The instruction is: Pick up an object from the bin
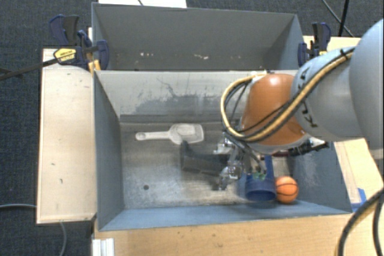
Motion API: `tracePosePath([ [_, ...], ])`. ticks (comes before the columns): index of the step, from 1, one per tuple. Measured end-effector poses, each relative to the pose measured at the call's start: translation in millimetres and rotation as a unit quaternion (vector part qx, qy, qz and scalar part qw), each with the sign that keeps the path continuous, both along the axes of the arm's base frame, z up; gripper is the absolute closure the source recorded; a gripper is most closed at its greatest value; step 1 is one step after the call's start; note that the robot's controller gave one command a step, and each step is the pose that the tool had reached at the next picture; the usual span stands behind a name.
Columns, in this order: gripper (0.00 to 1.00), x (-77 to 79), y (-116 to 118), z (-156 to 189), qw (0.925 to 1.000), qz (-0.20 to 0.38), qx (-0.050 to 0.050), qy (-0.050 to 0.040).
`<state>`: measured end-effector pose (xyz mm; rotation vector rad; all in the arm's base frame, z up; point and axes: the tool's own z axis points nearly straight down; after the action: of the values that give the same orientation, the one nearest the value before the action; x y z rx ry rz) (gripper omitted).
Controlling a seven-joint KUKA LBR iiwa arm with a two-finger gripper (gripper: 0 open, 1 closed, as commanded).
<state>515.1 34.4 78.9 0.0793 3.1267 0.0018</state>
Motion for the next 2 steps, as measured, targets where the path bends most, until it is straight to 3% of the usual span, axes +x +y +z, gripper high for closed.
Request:
tracePosePath([
  [1,1.00,10.9,1.1,83.7,0.9999,0.015,0.000,0.0056],
  [2,1.00,10.9,1.1,83.7,0.9999,0.015,0.000,0.0057],
])
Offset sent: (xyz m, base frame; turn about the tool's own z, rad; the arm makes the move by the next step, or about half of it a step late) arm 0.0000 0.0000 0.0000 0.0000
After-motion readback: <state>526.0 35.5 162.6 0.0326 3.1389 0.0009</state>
